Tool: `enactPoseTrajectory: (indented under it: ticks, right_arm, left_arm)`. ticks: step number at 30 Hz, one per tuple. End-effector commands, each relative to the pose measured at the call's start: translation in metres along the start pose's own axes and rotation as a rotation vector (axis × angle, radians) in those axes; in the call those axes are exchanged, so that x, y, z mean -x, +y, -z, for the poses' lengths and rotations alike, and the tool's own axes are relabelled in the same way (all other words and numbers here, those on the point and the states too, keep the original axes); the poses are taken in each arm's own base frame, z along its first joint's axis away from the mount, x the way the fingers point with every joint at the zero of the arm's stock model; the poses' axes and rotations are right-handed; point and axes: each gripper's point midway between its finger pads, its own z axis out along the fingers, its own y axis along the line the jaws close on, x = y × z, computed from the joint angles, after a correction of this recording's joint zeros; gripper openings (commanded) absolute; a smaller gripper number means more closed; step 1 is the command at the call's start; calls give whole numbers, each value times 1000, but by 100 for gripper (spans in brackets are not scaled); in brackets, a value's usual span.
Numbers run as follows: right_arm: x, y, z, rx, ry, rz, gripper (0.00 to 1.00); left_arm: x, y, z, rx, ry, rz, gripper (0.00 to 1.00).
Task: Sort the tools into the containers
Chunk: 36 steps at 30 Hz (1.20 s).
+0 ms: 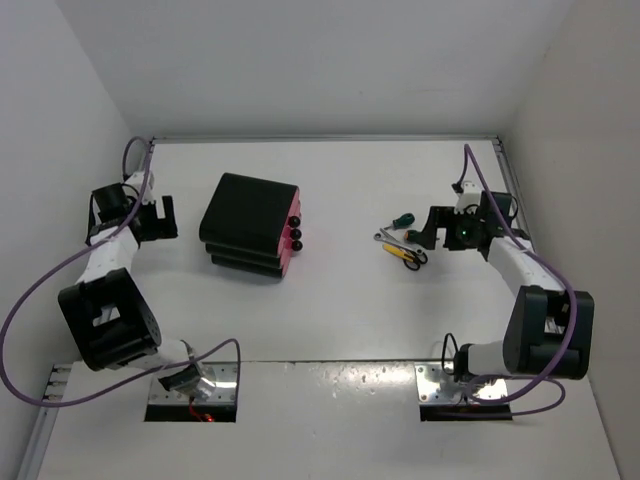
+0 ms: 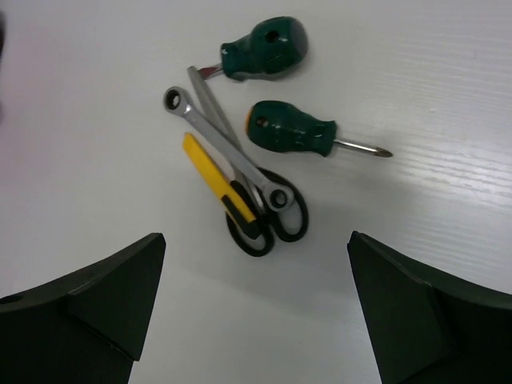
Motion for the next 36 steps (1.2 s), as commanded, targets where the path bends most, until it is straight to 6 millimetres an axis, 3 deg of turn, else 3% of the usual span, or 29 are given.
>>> enactPoseTrajectory:
  ticks: [1,8,13,17,21,23,30,36]
  right_arm:
    - [11,39,4,162,-52,-5,96]
    - [31,105,-2,388,-16,-25,89]
    - [38,159,-15,564,45,-94,76]
    - [36,210,-32,678,117,-115,68]
    - [35,240,-52,771,173,-149,61]
    - [21,241,-69,774,226,-203,59]
    - [7,260,-99,826,297,-297,56]
    - [6,262,-120,827,315,-380,56]
  left_arm:
    - [41,4,26,-52,-111,-20,100]
    - [111,-36,101,-335,-243,-50,100]
    - [117,-69,129,-407,-252,-99,100]
    - [95,-91,130,-458,-204,-111,100]
    - [85,-112,130,-506,-187,-136,100]
    - [82,-123,129,-533,-175,-151,100]
    - [63,-148,114,-558,-90,-176,99]
    - [52,-148,88,-510,-36,-140,95]
